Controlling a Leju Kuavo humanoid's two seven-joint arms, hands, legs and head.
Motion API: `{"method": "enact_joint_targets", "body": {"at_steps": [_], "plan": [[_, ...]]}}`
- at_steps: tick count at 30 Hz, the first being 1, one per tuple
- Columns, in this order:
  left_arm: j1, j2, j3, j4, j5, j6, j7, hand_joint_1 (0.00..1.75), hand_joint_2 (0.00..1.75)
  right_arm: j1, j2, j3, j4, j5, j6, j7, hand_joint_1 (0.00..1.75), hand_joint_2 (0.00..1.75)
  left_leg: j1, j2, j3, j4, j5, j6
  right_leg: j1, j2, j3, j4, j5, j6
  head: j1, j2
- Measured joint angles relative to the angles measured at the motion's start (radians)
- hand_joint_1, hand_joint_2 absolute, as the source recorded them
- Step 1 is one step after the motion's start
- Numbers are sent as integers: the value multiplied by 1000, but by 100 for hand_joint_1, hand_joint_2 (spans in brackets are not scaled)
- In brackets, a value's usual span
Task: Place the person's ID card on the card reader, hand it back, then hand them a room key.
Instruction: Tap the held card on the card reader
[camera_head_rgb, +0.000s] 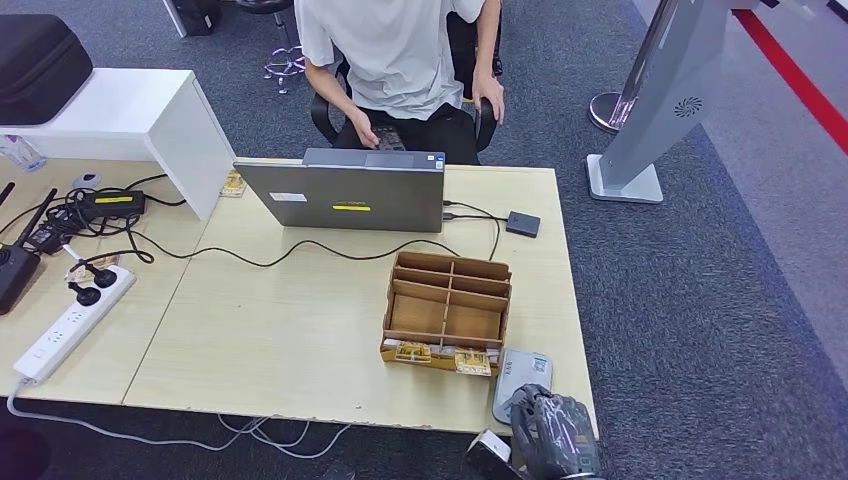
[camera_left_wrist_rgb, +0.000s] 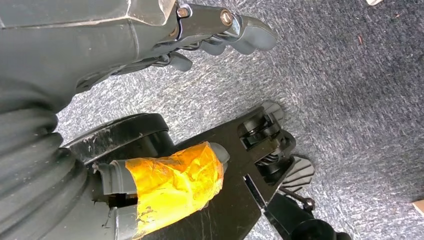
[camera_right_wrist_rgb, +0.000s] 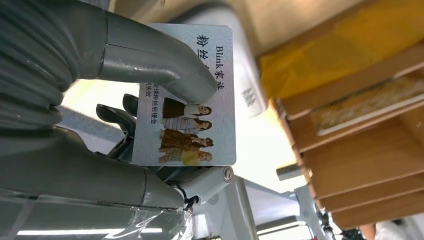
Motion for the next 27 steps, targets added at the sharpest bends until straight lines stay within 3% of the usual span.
{"method": "enact_joint_targets", "body": {"at_steps": [11, 17, 27], "plan": [[1, 2, 0, 0, -10, 3, 3, 0, 175, -29, 32, 38, 78, -27, -42, -21, 175, 175, 0, 0, 0, 0, 0, 0, 0, 0, 0, 0, 0, 0, 0, 0], [3, 7, 0, 0, -31, -2, 5, 0, 175, -96, 49, 3, 14, 42, -41, -76, 175, 175, 0, 1, -1, 0, 1, 0, 0, 1, 0, 0, 1, 0, 0, 0], [-4, -15, 0, 0, -65, 4, 55, 0, 175, -428, 84, -113, -144, 130, 182, -47, 175, 175, 0, 5, -1, 1, 5, 0, 0, 4, -2, 0, 6, -1, 0, 0]]}}
